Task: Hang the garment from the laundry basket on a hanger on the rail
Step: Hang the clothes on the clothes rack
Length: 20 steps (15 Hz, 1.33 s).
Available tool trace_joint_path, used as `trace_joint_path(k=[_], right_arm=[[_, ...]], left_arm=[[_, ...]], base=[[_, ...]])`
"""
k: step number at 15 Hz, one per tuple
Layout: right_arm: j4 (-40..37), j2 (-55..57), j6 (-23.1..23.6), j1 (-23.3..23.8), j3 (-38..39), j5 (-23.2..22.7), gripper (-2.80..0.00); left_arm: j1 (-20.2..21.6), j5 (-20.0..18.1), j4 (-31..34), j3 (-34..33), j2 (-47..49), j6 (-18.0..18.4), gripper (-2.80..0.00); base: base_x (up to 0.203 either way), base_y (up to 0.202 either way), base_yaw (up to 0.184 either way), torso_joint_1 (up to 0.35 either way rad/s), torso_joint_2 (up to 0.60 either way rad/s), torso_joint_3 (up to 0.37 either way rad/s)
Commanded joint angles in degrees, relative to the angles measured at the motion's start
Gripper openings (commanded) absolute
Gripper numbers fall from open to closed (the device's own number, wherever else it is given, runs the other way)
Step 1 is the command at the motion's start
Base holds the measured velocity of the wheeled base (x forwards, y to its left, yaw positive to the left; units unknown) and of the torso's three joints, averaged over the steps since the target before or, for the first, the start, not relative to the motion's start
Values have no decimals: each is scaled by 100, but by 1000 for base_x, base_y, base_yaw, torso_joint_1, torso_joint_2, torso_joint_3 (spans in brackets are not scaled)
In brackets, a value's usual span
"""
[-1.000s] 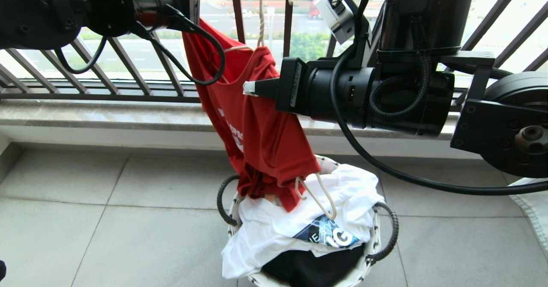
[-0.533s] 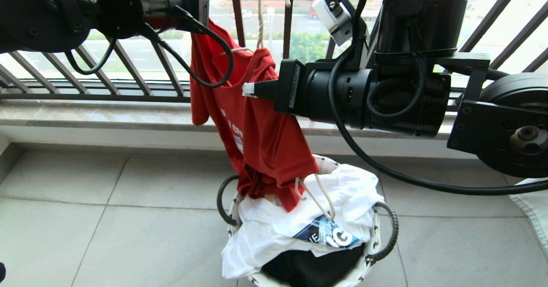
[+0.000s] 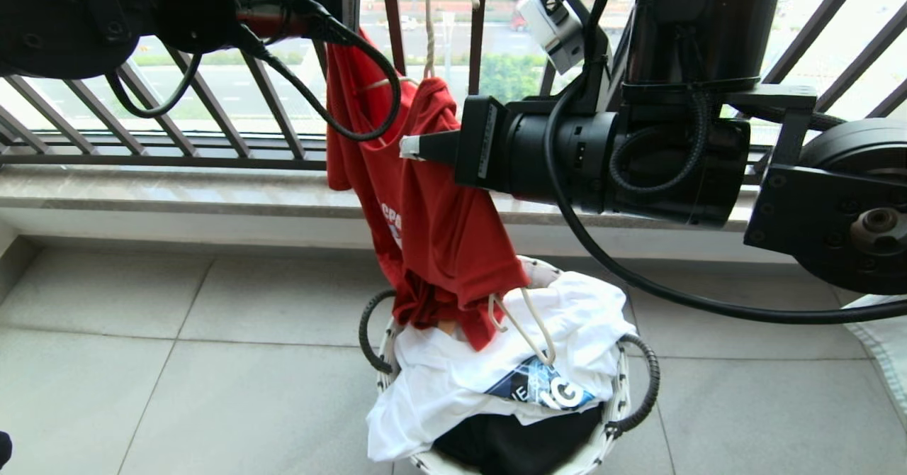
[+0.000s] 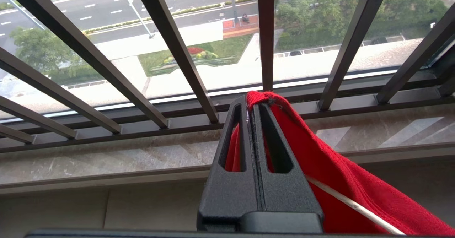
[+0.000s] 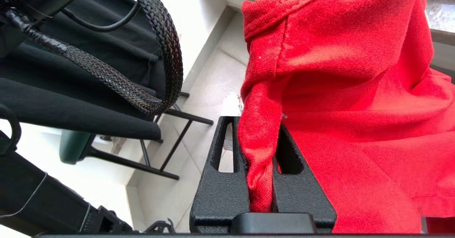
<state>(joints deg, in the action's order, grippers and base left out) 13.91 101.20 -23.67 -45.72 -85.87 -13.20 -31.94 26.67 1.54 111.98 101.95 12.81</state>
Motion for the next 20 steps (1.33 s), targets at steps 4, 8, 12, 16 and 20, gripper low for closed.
trace_joint_path(k=[4, 8, 12, 16, 20], right_arm=[[15, 48, -14, -60, -7, 2, -280], [17, 84, -23, -60, -25, -7, -280], [43, 58, -66, 11, -61, -16, -280], [50, 59, -435, 11, -97, -200, -280], [59, 102, -445, 19, -123, -200, -280]], left_arm=[[-270, -48, 8, -8, -178, -71, -280], [-637, -48, 70, -10, -252, -335, -280], [-769, -48, 577, -10, -382, -834, -280], [-932, -57, 913, -10, -521, -1083, -280], [-1204, -48, 1303, -10, -659, -1328, -280]], base=[[0, 0, 0, 0, 0, 0], [0, 0, 0, 0, 0, 0], [0, 0, 0, 0, 0, 0], [0, 0, 0, 0, 0, 0], [0, 0, 0, 0, 0, 0]])
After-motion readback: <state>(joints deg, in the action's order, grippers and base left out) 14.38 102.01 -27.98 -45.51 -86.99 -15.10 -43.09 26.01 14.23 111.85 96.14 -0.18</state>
